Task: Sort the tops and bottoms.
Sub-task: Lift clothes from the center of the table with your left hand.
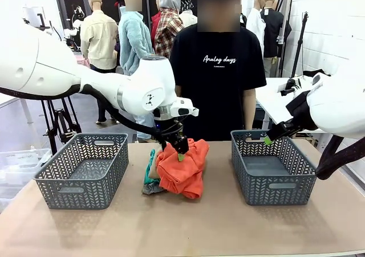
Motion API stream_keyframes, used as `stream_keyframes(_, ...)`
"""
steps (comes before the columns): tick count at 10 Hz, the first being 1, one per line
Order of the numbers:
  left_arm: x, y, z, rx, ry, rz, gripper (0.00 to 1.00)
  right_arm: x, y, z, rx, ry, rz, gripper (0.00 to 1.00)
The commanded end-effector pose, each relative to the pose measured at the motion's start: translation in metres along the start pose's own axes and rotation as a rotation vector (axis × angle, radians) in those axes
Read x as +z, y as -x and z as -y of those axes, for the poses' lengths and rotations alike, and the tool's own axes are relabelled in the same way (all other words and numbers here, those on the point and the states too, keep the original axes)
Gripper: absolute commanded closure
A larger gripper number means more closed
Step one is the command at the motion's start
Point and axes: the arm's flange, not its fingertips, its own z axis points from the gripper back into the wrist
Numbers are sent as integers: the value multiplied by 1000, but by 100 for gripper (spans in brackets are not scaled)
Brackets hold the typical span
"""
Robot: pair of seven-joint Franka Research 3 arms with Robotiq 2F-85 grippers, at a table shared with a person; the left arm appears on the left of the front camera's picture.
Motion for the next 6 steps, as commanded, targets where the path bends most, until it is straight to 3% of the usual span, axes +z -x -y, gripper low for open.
stream_keyframes(1,2,0,2,-19,18,-12,40,-1,0,1,-9,-11,6,0)
stream_keyframes(5,3,6,4,-1,17,-6,98,-1,0,1,-9,-11,6,0)
stream_keyframes(6,6,9,3,7,27,2,100,-1,0,1,-9,-11,6,0)
